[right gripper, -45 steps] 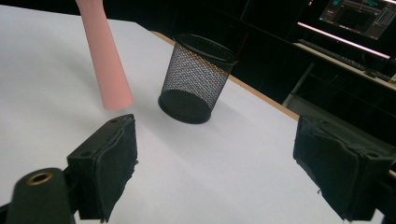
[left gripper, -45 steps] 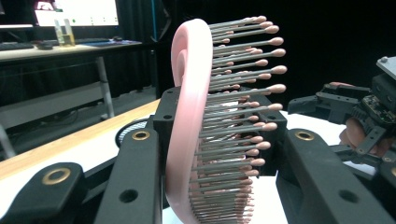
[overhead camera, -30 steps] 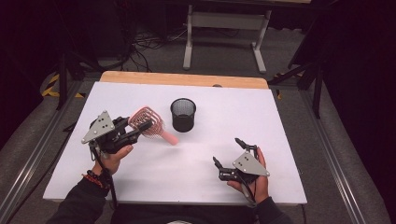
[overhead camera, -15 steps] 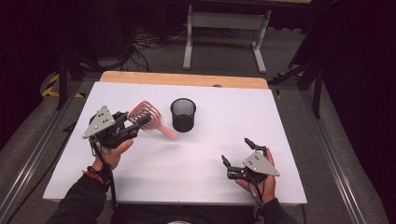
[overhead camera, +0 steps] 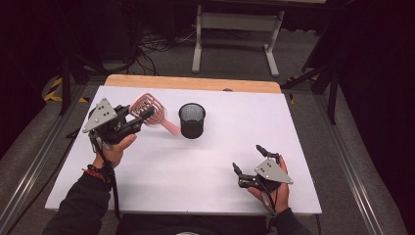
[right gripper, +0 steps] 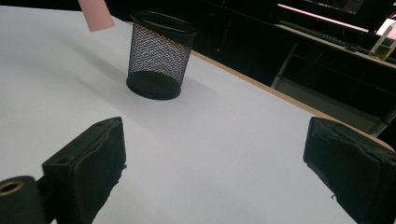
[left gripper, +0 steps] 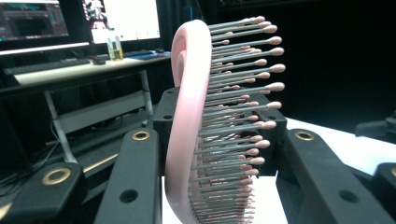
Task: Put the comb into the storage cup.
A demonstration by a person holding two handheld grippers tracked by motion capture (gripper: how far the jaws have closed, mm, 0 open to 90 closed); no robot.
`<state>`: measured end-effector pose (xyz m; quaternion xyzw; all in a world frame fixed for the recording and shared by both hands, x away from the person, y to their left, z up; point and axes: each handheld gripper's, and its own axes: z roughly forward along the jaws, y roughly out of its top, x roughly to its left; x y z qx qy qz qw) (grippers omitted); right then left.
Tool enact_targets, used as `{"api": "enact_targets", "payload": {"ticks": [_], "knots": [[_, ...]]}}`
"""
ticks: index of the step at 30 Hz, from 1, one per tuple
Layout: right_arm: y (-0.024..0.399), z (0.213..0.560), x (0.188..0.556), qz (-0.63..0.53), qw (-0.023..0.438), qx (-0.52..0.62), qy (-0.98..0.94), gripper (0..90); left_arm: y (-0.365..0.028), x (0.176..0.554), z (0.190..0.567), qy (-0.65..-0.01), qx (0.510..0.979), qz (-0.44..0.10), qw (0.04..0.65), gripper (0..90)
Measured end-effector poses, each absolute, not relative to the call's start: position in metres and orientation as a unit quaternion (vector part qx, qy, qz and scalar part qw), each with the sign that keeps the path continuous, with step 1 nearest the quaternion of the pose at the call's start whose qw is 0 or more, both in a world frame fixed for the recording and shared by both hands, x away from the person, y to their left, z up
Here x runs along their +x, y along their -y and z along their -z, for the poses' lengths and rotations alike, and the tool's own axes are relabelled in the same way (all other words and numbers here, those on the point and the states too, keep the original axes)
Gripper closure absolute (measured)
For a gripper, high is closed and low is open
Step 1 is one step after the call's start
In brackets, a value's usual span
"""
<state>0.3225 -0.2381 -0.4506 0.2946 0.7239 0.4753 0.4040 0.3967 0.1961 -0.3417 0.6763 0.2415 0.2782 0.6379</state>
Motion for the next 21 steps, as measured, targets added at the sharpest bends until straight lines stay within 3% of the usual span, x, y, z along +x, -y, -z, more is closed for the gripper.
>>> {"api": "enact_targets", "payload": {"ticks": [21], "knots": [[0.236, 0.45, 0.322, -0.47, 0.411, 0.287, -0.726, 7.8, -0.192, 0.41, 0.297, -0.23, 0.671, -0.306, 0.635, 63.0]]}}
